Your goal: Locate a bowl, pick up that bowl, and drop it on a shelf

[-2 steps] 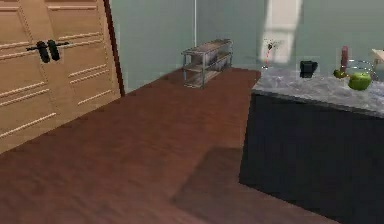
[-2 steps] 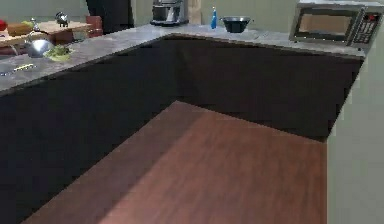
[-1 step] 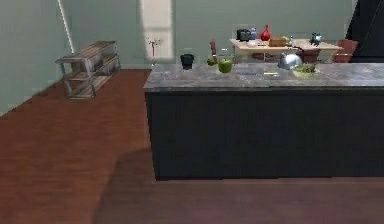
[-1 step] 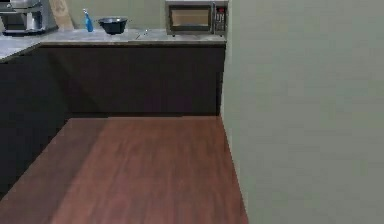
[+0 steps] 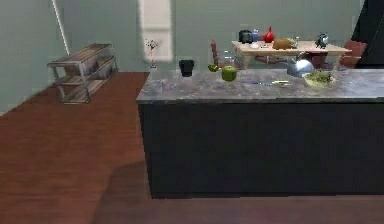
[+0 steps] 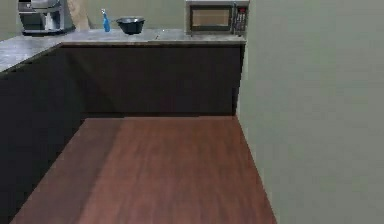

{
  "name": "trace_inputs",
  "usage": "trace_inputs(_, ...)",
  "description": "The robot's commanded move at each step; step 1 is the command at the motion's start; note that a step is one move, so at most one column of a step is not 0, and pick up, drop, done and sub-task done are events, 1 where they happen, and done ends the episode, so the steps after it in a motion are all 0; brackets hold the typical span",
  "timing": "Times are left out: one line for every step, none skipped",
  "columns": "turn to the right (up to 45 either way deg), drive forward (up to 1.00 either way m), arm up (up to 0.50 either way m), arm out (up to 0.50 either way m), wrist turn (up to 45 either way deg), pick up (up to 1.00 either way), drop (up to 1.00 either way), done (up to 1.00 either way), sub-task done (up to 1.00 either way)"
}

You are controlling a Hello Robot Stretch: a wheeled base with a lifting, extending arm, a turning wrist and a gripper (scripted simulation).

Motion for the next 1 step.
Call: trace_inputs(-42.0, 0.0, 0.0, 0.0, 0.0, 0.0, 0.0, 0.0, 0.0)
